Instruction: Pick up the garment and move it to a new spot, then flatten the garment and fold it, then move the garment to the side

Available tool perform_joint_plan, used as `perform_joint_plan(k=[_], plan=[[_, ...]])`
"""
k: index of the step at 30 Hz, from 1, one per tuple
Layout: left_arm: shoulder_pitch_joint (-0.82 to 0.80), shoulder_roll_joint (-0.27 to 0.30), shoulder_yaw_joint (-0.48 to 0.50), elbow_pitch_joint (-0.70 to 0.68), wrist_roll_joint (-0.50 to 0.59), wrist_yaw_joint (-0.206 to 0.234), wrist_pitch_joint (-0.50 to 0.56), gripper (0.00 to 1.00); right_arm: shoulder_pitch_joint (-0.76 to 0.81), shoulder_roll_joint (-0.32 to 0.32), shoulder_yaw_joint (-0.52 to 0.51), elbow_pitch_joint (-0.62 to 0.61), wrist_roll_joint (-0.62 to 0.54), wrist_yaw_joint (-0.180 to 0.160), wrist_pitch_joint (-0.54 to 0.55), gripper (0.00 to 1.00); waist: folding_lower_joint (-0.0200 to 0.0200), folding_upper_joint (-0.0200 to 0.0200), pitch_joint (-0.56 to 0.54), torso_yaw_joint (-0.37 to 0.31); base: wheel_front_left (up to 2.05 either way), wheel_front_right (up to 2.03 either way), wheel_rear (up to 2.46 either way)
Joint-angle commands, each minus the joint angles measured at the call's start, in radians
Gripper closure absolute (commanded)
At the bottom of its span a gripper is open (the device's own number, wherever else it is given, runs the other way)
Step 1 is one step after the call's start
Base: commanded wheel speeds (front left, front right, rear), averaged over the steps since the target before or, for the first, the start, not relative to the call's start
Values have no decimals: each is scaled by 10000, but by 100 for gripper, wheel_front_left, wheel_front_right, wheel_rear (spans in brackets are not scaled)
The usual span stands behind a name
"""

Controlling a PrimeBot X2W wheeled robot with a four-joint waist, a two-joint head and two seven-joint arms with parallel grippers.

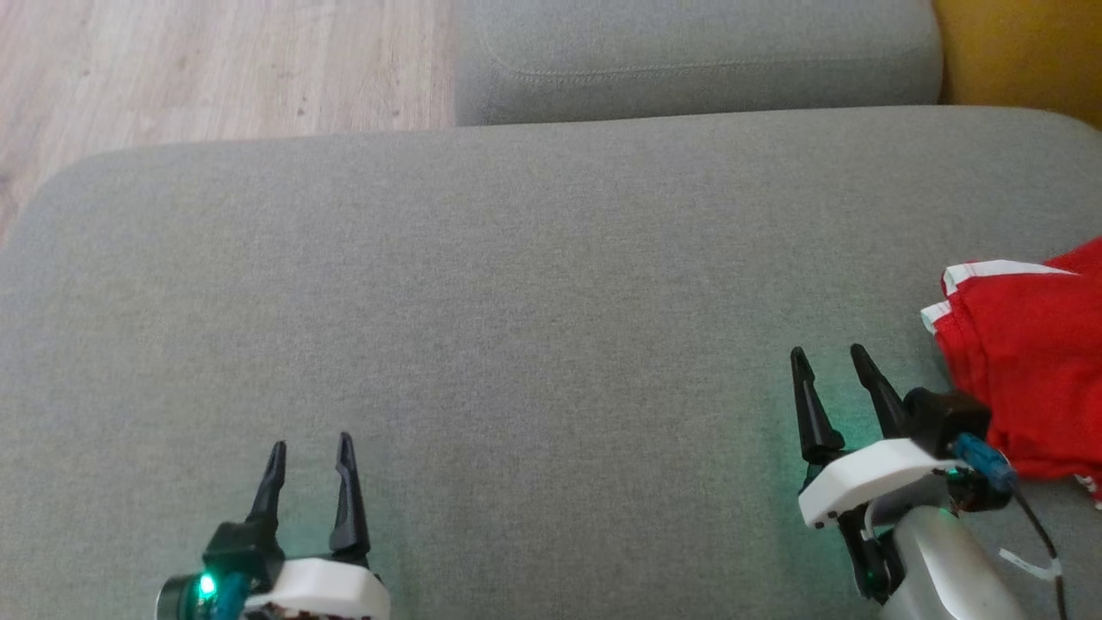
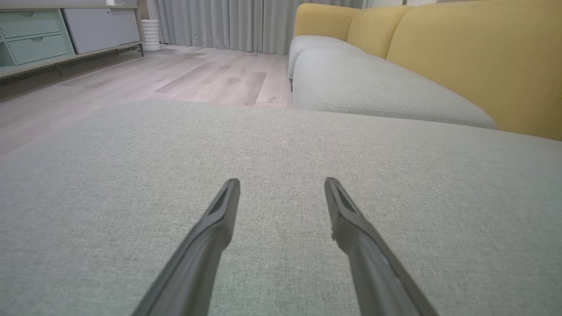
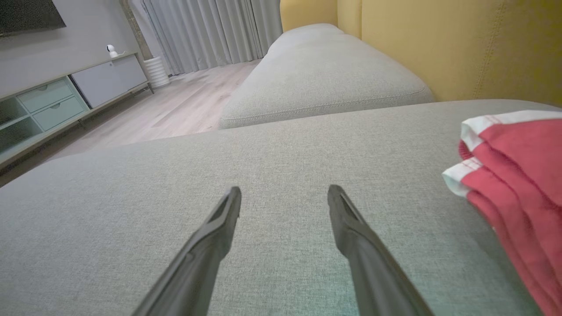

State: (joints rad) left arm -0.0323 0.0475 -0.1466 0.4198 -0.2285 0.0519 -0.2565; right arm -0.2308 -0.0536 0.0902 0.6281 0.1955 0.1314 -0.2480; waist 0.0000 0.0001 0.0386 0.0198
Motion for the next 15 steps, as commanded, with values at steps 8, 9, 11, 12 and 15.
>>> perform_joint_plan(k=[8,9,11,12,15], plan=[[73,28,640,-383,-242,-269,-53,0,44,33,399,-264,238,-7,-137,0,0,-1,-344,-78,0,0,0],[101,28,659,-371,-309,-313,-53,0,63,33,415,-263,251,-7,-137,0,0,-1,-374,-85,0,0,0],[126,28,674,-405,-406,-449,-53,0,87,33,442,-261,283,-7,-137,0,0,-1,-421,-98,0,0,0],[142,28,689,-410,-457,-496,-53,0,94,33,452,-260,301,-7,-137,0,0,-1,-440,-104,0,0,0],[390,2,305,-65,-520,-600,3,100,376,2,221,67,264,0,8,100,0,-1,-458,-114,0,0,0]])
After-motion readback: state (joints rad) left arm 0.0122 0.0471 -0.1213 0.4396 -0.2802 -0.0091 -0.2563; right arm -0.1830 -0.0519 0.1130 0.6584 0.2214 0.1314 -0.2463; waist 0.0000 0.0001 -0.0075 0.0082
